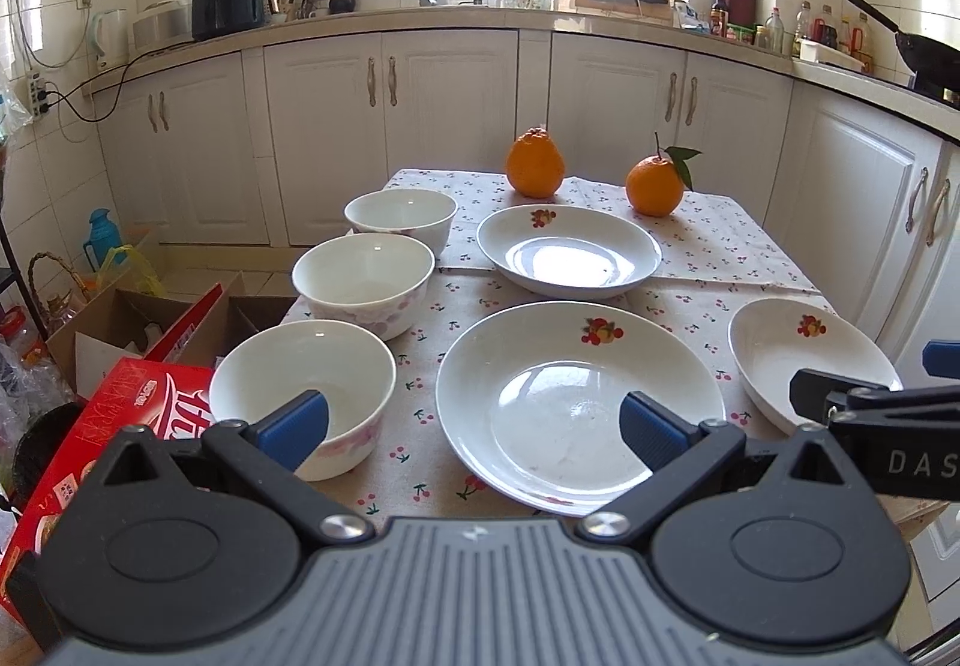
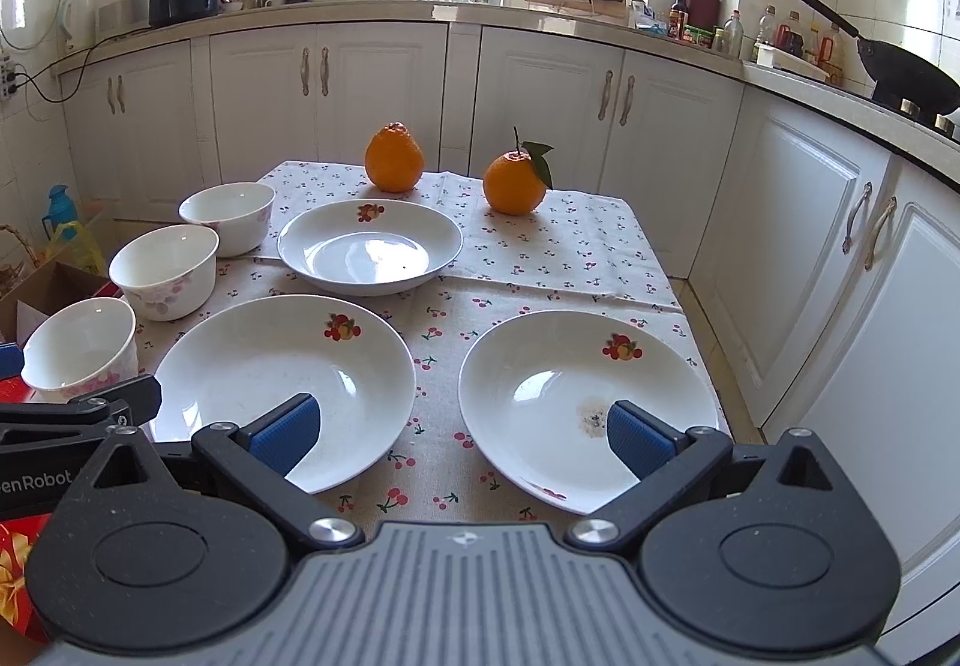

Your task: Organize plates and bowls

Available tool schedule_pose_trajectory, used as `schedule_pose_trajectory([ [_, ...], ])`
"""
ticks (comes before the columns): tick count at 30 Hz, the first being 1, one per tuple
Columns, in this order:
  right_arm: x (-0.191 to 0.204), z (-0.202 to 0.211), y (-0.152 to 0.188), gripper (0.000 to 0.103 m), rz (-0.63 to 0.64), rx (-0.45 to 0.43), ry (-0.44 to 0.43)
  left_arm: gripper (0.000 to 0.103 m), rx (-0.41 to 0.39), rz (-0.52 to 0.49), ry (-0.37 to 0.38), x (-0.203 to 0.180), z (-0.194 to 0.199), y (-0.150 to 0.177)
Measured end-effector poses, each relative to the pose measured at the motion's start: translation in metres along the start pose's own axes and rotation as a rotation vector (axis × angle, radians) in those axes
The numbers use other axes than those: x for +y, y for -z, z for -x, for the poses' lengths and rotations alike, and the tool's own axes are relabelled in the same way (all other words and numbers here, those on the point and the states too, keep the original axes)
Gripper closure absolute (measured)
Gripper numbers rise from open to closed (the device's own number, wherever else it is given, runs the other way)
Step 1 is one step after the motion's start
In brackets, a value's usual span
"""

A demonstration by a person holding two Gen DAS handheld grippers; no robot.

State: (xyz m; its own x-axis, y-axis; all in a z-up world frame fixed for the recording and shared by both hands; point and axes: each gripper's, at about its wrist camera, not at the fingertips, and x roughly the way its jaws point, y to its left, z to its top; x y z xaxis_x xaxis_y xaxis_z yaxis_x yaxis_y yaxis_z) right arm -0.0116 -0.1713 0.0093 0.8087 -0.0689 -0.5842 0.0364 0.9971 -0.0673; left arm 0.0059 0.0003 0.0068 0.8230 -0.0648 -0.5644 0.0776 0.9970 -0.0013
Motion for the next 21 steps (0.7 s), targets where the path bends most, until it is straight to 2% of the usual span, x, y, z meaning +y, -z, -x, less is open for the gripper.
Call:
schedule_pose_trajectory([
  [8,-0.020,0.003,-0.009,0.000,0.013,-0.063,-0.040,0.001,0.005,-0.038,0.092,-0.005,-0.006,-0.020],
  [15,-0.044,0.001,-0.011,0.000,0.020,-0.107,-0.042,0.001,-0.007,-0.068,0.127,-0.011,-0.016,-0.029],
  [21,-0.065,-0.011,-0.001,0.000,0.039,-0.080,-0.024,0.001,0.002,-0.128,0.146,-0.023,-0.028,-0.029],
])
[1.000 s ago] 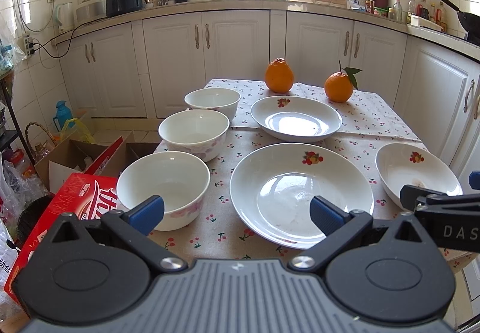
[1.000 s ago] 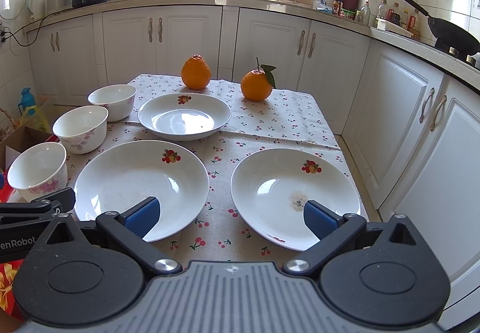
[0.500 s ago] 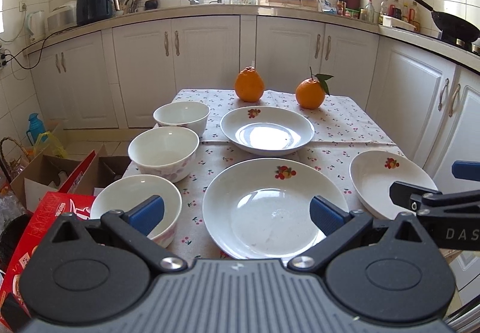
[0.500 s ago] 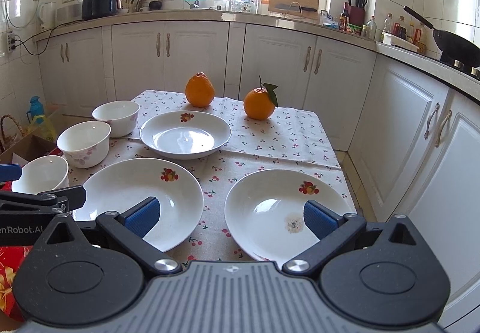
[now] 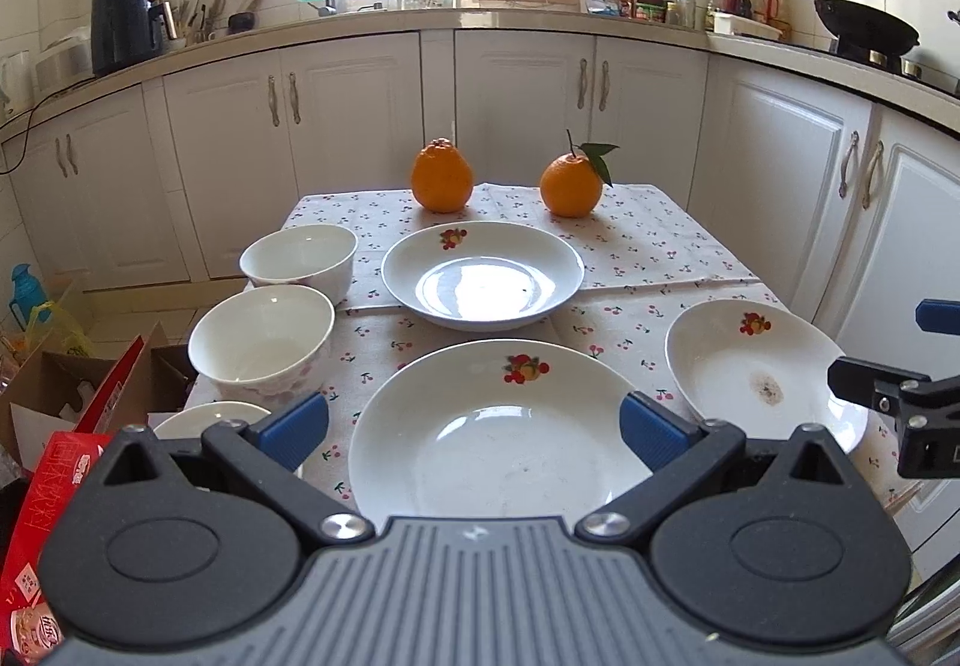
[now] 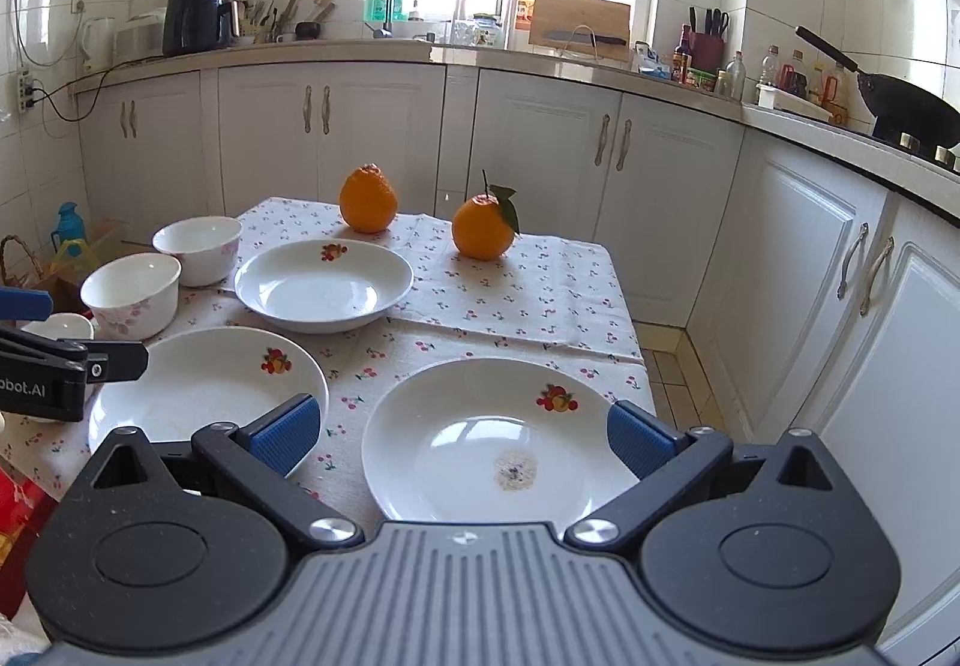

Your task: Organize plates and bowls

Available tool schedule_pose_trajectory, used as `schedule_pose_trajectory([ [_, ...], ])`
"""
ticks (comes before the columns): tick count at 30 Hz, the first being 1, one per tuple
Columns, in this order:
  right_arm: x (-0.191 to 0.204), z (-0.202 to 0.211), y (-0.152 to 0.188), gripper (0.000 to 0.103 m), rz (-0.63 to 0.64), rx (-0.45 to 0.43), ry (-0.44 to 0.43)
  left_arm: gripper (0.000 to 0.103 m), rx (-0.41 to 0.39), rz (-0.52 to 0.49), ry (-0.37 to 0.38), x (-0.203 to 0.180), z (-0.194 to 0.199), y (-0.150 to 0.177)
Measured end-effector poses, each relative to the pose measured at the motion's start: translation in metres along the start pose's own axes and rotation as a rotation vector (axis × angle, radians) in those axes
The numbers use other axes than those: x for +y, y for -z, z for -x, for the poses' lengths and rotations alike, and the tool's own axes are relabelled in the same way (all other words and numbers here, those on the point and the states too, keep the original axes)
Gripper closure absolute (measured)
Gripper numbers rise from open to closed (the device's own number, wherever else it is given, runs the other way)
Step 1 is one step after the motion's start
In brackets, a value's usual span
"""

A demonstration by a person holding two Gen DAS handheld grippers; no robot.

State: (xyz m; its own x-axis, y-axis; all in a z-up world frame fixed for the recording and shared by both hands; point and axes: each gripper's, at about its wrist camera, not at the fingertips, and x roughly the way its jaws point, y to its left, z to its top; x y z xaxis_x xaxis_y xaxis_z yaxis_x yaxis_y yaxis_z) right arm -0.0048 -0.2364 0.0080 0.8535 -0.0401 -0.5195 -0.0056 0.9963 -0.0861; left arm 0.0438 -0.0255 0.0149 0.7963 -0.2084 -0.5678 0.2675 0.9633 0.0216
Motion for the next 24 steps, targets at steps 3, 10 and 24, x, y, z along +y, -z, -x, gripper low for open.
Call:
schedule_pose_trajectory([
  [3,-0.010,-0.007,0.011,0.000,0.004,0.031,0.006,0.001,-0.011,-0.034,0.017,-0.007,-0.006,0.001],
  [10,-0.026,-0.017,0.032,0.000,0.007,0.074,-0.012,0.001,0.029,-0.052,0.112,-0.018,-0.024,0.000],
  [24,-0.059,-0.060,0.078,0.000,-0.051,0.205,-0.088,0.001,0.128,-0.220,0.266,-0.069,-0.064,-0.017],
])
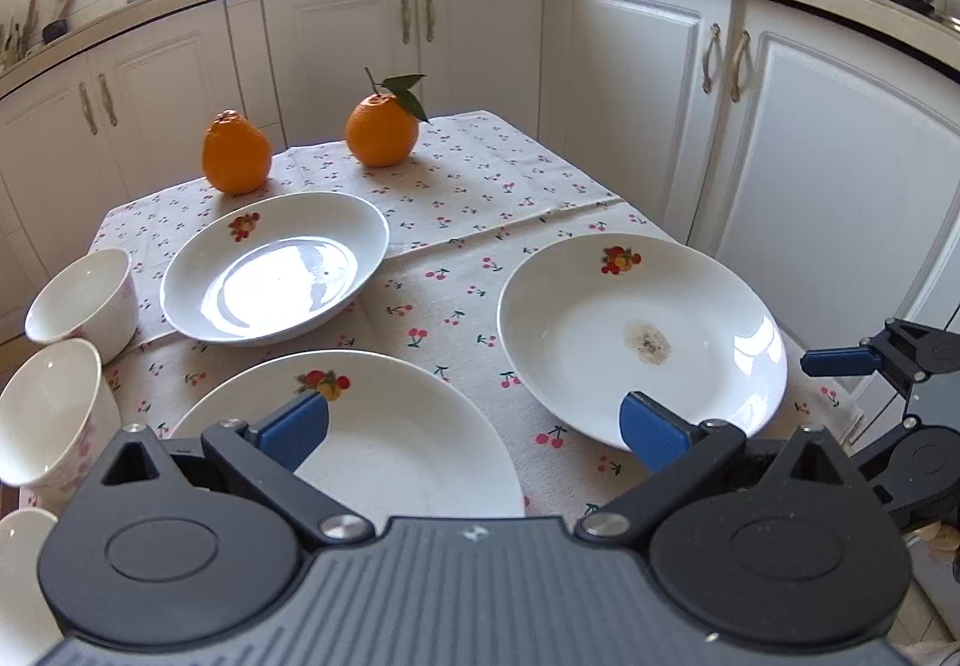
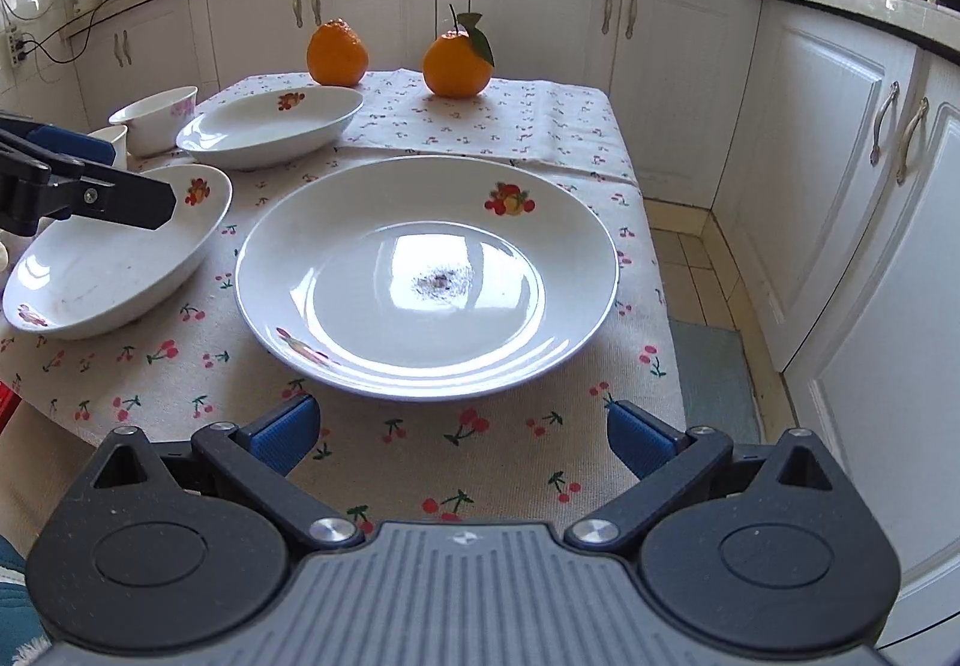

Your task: Organize plates and bowls

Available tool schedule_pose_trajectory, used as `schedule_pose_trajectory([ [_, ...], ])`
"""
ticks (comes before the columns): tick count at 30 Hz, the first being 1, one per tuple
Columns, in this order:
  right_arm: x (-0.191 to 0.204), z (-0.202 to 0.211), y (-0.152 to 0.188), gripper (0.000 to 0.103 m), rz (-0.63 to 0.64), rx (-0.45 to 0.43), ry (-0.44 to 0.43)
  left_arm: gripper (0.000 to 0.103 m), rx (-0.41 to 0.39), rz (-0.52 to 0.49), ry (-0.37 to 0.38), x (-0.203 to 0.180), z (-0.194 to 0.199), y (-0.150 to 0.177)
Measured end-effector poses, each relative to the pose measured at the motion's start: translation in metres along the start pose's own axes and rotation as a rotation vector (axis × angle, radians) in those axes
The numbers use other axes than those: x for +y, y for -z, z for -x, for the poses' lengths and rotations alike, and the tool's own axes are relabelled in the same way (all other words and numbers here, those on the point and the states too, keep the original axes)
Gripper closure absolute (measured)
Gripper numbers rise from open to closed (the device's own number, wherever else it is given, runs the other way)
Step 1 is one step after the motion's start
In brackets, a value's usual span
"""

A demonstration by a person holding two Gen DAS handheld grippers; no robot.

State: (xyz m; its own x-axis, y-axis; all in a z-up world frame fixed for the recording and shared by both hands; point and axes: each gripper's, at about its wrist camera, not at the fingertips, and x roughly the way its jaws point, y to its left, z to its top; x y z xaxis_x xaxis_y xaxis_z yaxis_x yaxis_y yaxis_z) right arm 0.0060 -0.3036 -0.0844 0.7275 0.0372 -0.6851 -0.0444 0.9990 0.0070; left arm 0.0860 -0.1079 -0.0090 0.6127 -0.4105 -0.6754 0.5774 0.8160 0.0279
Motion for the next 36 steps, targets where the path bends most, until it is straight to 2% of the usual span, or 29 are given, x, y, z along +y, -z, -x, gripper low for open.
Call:
schedule_pose_trajectory([
  [3,-0.006,-0.007,0.001,0.000,0.004,0.016,-0.028,0.001,0.030,-0.024,0.025,-0.004,-0.013,-0.007],
  [8,-0.010,-0.013,-0.001,0.000,0.043,0.039,-0.074,0.001,0.022,-0.074,0.077,-0.009,-0.026,-0.019],
  [17,-0.020,-0.019,-0.003,0.000,0.092,0.001,-0.121,0.001,0.089,-0.123,0.157,-0.016,-0.056,-0.039],
  [24,-0.025,-0.021,-0.003,0.000,0.108,-0.027,-0.135,0.001,0.138,-0.121,0.182,-0.016,-0.077,-0.049],
  [29,-0.029,-0.022,0.000,0.000,0.125,-0.060,-0.156,0.001,0.203,-0.086,0.251,-0.016,-0.094,-0.058],
  [32,-0.031,-0.023,0.001,0.000,0.146,-0.079,-0.182,0.001,0.204,-0.110,0.237,-0.019,-0.102,-0.063],
  [36,-0.033,-0.027,-0.005,0.000,0.184,-0.064,-0.220,0.003,0.241,-0.119,0.261,-0.019,-0.116,-0.071],
])
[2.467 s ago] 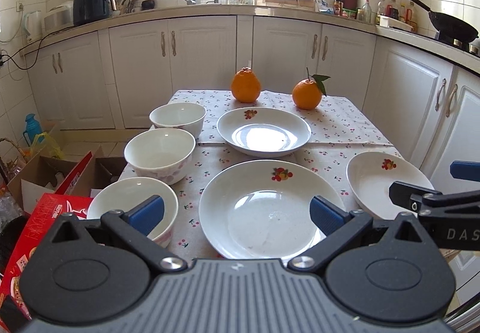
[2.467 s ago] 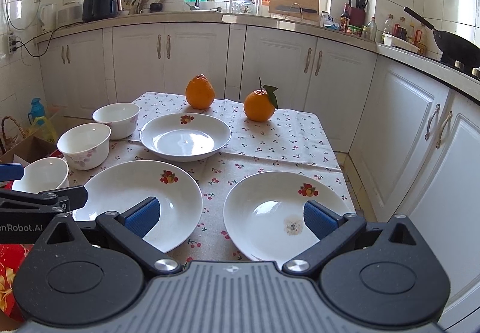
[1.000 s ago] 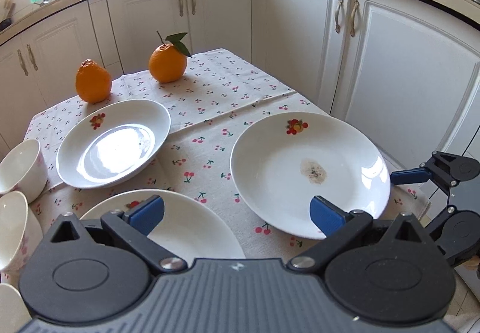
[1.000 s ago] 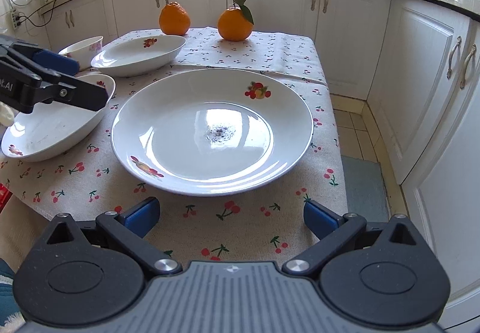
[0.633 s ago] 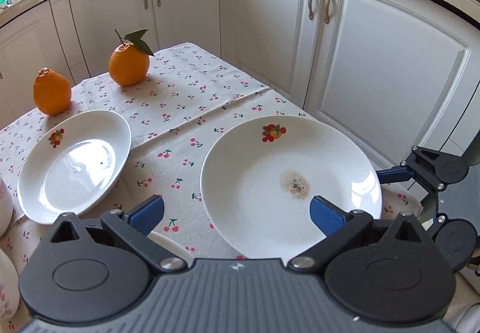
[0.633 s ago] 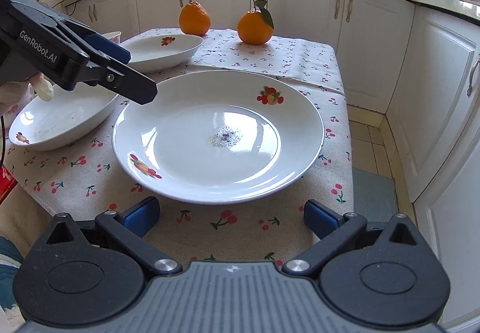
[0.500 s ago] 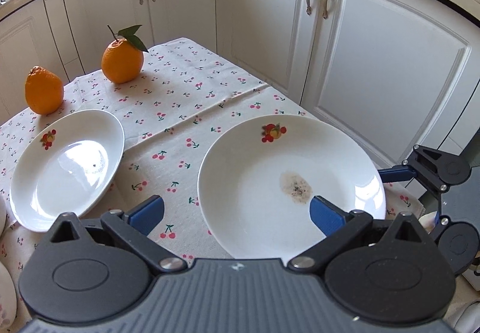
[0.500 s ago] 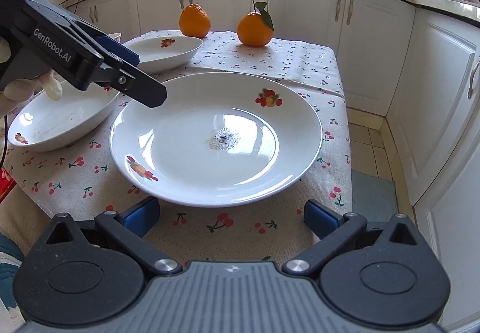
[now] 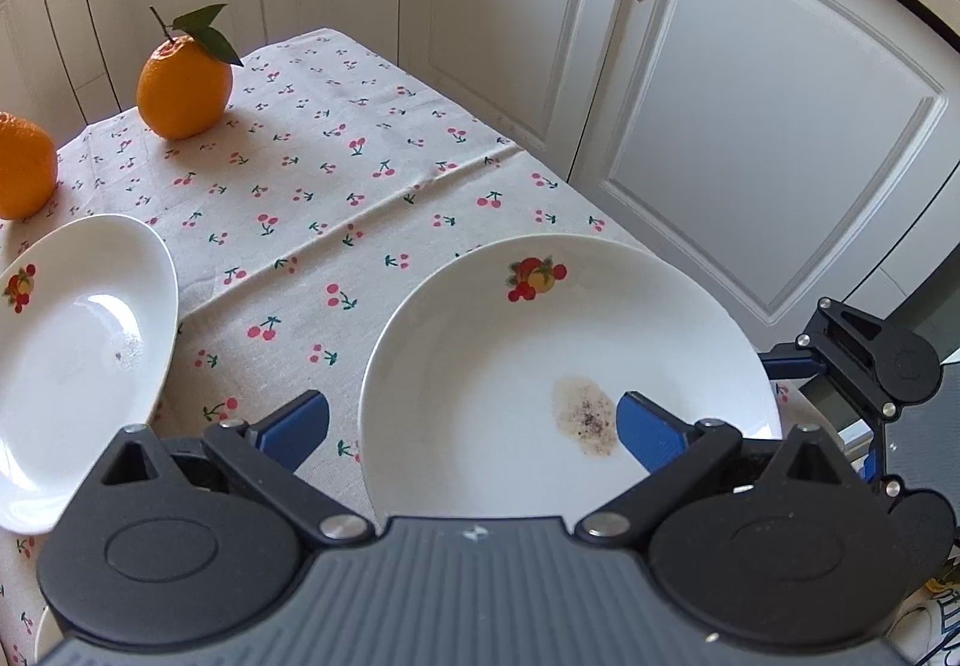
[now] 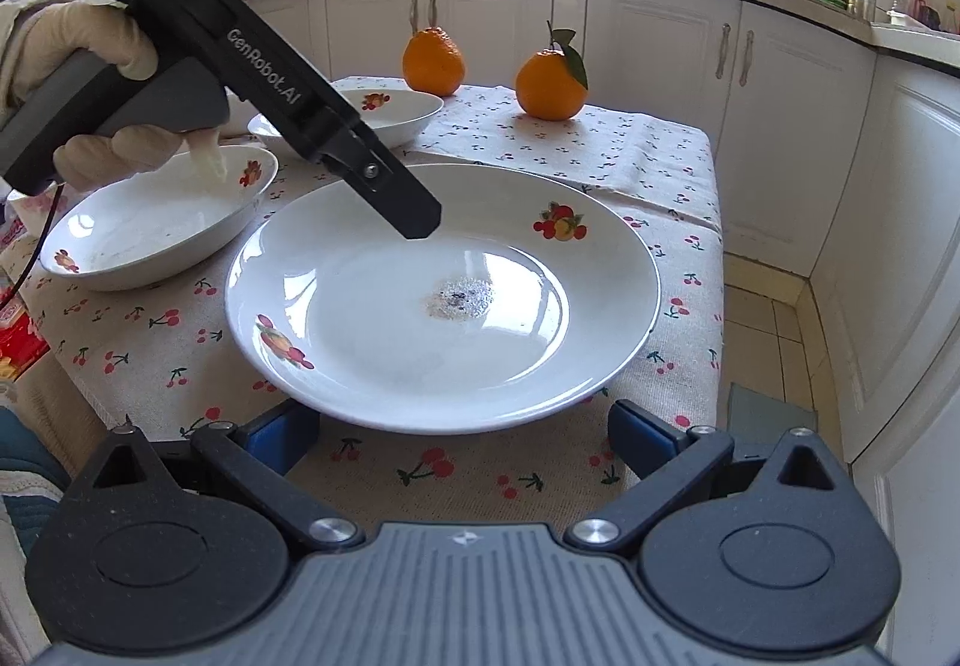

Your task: Organize plates and bowls

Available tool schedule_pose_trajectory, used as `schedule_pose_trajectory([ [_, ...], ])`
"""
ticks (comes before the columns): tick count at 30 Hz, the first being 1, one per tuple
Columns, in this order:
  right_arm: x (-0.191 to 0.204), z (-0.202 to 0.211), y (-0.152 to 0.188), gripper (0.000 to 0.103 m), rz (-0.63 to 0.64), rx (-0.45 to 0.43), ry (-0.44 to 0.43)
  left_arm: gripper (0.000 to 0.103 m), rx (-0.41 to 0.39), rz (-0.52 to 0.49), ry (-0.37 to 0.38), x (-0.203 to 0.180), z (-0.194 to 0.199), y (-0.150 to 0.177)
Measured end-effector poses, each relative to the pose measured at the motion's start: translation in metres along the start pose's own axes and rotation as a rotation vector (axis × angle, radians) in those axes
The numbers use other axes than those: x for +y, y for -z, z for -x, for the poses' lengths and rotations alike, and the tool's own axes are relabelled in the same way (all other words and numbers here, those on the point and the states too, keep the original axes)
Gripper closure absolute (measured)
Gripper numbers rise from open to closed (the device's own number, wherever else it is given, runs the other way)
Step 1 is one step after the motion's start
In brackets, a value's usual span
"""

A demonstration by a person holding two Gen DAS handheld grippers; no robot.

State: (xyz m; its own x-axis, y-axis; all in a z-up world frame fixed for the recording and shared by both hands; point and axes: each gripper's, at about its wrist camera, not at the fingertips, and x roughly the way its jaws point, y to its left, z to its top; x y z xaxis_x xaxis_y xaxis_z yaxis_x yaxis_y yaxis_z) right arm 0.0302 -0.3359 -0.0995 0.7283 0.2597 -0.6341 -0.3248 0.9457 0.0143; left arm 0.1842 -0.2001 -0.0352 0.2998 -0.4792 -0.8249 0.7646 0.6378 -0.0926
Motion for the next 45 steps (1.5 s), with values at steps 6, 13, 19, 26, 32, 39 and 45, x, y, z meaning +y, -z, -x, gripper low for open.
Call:
schedule_pose_trajectory([
  [6,-0.006,-0.003,-0.004,0.000,0.049,0.011,-0.064,0.021,0.080,-0.003,0.031,0.009,-0.018,-0.011],
  [13,-0.008,-0.004,-0.004,0.000,0.077,0.007,-0.100,0.031,0.142,-0.015,0.068,0.011,-0.029,-0.017],
  [19,-0.007,-0.004,-0.007,0.000,0.099,0.011,-0.110,0.032,0.165,-0.038,0.066,0.011,-0.032,-0.017],
  [26,-0.005,-0.004,-0.010,0.000,0.104,0.032,-0.097,0.033,0.161,-0.044,0.066,0.011,-0.032,-0.017],
  [32,-0.006,-0.005,-0.018,0.000,0.124,0.034,-0.077,0.033,0.132,-0.045,0.060,0.012,-0.028,-0.023],
  [39,-0.019,-0.010,-0.030,0.000,0.151,0.034,-0.058,0.033,0.097,-0.032,0.055,0.018,-0.035,-0.040],
  [45,-0.032,-0.021,-0.036,0.000,0.139,0.040,-0.050,0.033,0.082,-0.022,0.049,0.024,-0.046,-0.053],
])
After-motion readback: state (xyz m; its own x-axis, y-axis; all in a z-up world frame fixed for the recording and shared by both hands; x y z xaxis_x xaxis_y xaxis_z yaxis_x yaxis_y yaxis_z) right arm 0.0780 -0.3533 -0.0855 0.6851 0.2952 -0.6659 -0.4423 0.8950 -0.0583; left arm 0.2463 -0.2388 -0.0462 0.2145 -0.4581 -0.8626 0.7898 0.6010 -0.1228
